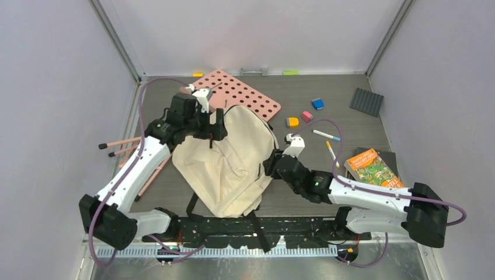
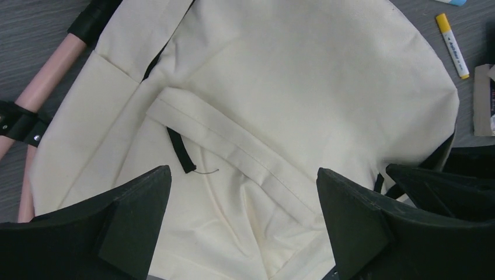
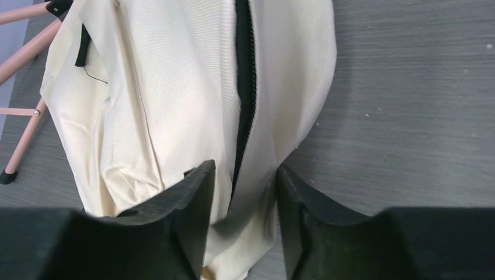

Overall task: Pack the student bag
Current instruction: Move the student bag to the center of the board.

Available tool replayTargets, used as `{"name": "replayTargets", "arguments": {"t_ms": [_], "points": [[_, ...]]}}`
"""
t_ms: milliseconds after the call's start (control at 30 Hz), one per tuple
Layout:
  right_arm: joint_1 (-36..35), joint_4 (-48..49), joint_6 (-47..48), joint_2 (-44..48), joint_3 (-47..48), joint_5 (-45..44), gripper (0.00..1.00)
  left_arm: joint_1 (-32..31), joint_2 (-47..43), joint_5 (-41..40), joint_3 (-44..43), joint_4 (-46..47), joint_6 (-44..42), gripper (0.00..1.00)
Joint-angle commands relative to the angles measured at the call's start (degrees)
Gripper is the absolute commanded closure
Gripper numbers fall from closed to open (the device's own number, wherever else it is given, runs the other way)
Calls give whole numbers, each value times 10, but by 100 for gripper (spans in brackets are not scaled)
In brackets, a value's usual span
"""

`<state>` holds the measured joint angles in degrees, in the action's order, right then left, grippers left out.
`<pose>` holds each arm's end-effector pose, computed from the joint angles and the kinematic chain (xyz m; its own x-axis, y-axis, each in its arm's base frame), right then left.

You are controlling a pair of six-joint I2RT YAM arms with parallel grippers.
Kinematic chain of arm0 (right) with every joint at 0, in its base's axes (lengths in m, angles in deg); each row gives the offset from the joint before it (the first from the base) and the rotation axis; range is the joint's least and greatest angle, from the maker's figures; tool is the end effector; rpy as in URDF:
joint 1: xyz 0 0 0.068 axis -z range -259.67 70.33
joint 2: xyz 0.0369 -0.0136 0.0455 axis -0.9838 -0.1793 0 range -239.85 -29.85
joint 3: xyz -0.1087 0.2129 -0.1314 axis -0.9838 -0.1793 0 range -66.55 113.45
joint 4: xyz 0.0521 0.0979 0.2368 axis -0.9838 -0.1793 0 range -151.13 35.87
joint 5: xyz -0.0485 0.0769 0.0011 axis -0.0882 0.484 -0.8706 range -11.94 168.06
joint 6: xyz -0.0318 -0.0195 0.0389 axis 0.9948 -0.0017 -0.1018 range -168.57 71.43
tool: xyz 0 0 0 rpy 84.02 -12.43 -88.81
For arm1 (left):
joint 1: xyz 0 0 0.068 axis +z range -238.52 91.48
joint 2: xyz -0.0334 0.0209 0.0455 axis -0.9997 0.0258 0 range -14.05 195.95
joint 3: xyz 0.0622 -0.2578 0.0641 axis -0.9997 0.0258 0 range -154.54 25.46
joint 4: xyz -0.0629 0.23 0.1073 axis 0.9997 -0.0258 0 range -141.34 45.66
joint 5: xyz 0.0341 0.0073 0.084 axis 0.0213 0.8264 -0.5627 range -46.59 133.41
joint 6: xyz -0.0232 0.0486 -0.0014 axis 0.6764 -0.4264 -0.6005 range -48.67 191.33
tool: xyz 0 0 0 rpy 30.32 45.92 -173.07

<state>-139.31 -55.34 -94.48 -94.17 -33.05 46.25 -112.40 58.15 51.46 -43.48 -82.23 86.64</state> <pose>0.1350 0.1934 0.2222 -0.5509 0.2671 -0.7907 -0.1604 0.8959 0.4144 0.2446 -0.1137 0.3390 -0.7116 0.0291 -0.7019 0.3207 0.9025 -0.2877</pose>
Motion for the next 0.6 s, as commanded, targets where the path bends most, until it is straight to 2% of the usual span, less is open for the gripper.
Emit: {"name": "replayTargets", "arguments": {"t_ms": [0,33,100,233,400,567], "points": [[-18,-106,-32,67,9,-92,44,0,-85,-7,48,52,67,2],[-18,-120,-32,76,9,-97,39,0,-105,-18,70,58,78,2],[-19,-157,-30,108,10,-110,34,2,-148,-51,120,68,106,2],[-18,-207,4,164,26,-119,27,16,-209,-74,228,64,166,2],[-19,-235,62,157,65,-67,25,22,-260,-72,324,59,223,2],[-19,-238,85,77,118,4,31,22,-273,-63,357,54,240,2]]}}
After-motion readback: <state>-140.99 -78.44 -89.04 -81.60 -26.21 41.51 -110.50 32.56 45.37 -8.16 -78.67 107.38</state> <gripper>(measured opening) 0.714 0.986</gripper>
